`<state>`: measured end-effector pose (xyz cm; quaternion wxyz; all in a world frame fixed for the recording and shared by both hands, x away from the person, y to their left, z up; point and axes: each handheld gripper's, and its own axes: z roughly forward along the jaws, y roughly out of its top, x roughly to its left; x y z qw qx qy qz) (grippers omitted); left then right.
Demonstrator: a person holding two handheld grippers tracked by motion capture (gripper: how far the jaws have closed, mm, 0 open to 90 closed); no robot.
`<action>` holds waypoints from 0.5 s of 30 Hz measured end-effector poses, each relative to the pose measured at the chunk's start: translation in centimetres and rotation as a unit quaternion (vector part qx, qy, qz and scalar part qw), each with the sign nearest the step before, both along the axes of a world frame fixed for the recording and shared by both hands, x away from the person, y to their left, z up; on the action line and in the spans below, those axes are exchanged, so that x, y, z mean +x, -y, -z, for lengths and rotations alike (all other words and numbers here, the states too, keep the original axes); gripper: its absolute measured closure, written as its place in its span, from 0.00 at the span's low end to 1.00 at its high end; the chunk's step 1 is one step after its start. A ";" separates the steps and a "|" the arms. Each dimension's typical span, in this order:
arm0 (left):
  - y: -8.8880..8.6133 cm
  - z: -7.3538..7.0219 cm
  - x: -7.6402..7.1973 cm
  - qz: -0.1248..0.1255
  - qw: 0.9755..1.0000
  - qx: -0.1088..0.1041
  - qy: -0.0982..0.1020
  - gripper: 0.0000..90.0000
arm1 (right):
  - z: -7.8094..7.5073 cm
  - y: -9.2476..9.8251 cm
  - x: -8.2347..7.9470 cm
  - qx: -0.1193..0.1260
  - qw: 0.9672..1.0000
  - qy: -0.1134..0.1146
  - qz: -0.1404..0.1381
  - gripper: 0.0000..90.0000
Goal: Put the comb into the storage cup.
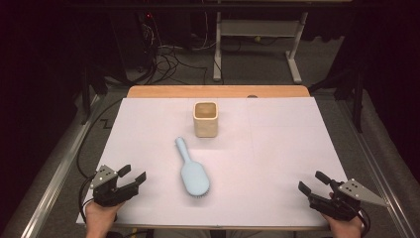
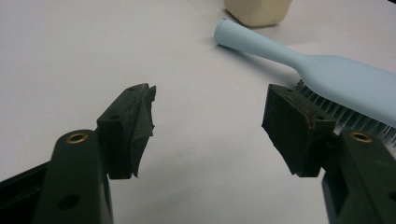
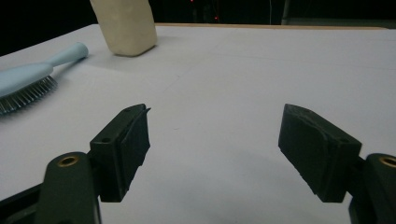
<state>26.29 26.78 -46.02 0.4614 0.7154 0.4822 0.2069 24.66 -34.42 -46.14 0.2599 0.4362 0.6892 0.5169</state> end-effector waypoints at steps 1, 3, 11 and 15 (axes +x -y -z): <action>0.0 0.0 0.0 0.001 1.000 0.000 0.002 0.38 | 0.0 0.0 0.0 0.001 1.000 0.000 0.000 0.28; 0.0 -0.1 0.0 0.001 1.000 -0.001 0.003 0.38 | 0.0 0.0 0.1 0.001 1.000 0.000 -0.001 0.28; 0.1 -0.3 0.1 0.008 1.000 -0.004 -0.001 0.41 | 0.1 0.1 0.2 0.002 1.000 -0.004 -0.004 0.28; 0.2 -0.4 0.2 0.011 1.000 -0.005 0.004 0.41 | 0.1 0.1 0.2 0.003 1.000 -0.007 -0.003 0.28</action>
